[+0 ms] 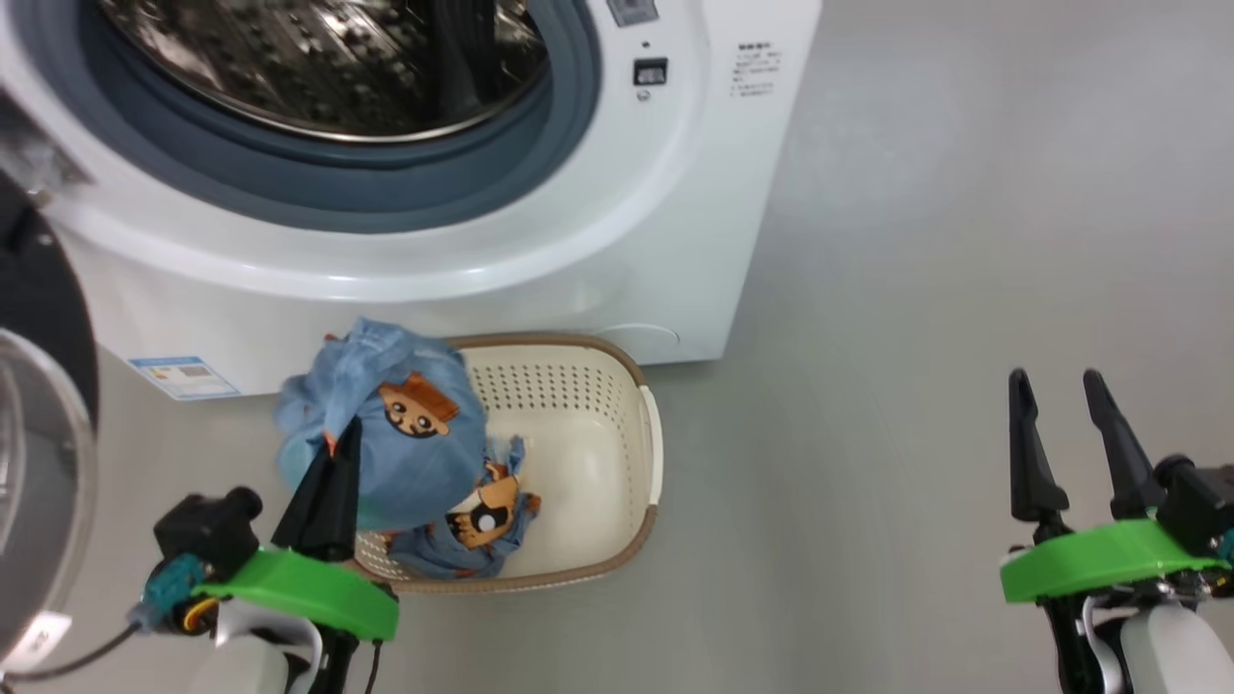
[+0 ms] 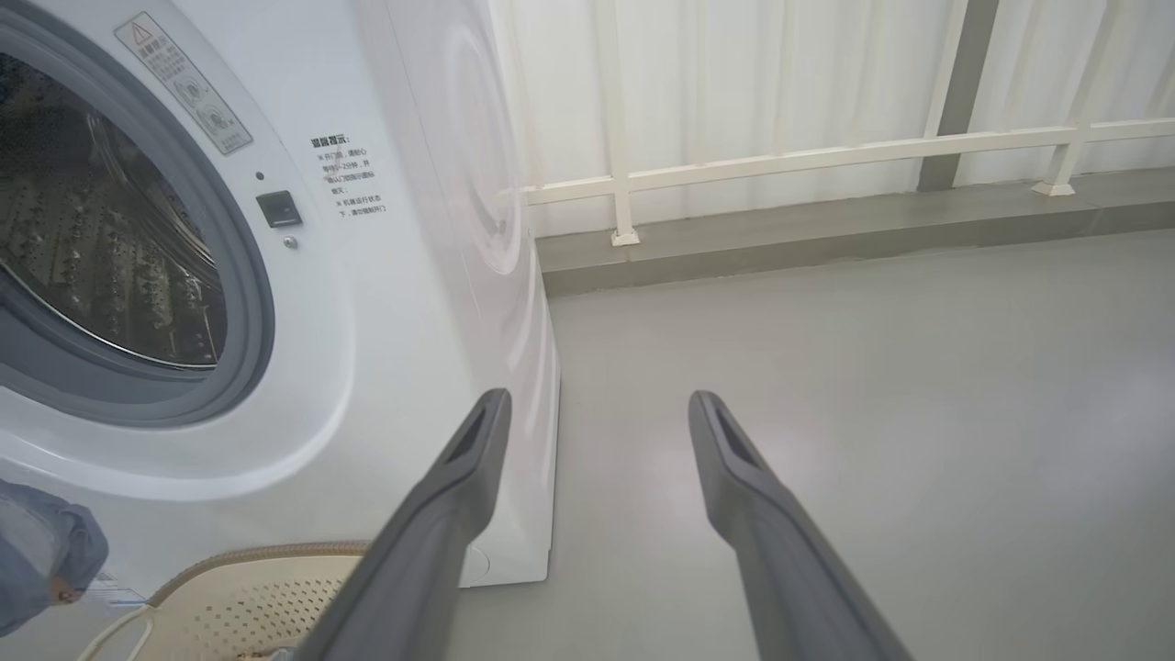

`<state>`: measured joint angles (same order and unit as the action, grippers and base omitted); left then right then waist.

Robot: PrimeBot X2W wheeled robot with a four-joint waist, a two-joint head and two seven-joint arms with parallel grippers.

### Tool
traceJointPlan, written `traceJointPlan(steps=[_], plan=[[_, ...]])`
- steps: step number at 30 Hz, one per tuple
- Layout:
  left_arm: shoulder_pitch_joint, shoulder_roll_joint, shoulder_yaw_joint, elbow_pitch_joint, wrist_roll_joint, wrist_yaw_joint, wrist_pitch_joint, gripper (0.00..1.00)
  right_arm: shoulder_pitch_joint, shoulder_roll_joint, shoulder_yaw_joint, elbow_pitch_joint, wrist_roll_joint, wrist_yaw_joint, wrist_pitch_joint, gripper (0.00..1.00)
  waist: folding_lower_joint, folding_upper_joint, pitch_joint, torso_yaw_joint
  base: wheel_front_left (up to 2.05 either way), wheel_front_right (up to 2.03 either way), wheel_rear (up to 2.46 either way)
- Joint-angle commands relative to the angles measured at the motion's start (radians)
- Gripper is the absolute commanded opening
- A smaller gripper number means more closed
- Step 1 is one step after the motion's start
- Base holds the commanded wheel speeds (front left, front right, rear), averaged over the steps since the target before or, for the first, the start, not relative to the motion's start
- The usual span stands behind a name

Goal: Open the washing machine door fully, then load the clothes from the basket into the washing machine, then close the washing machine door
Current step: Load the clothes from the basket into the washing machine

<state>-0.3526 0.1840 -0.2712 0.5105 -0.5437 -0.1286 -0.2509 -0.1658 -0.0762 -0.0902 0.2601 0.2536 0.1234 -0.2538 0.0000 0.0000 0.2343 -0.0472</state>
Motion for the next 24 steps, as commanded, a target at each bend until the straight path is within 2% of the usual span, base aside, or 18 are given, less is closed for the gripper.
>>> traceJointPlan(steps=[1, 17, 24], plan=[[0.020, 0.014, 0.056, -0.051, 0.033, -0.002, -0.011, 0.00, 0.020, -0.019, 0.019, -0.019, -0.001, 0.007, -0.008, 1.00, 0.0000, 0.0000, -0.045, 0.036, 0.00, 0.00, 0.00], [0.205, -0.039, 0.215, -0.280, 0.235, -0.002, -0.011, 0.00, 0.100, -0.040, 0.009, -0.017, 0.002, 0.007, -0.008, 1.00, 0.0000, 0.0000, -0.124, 0.087, 0.00, 0.00, 0.00], [0.257, -0.072, 0.268, -0.347, 0.273, -0.002, -0.011, 0.00, 0.107, -0.042, 0.006, -0.024, 0.000, 0.007, -0.008, 1.00, 0.0000, 0.0000, -0.122, 0.095, 0.00, 0.00, 0.00]])
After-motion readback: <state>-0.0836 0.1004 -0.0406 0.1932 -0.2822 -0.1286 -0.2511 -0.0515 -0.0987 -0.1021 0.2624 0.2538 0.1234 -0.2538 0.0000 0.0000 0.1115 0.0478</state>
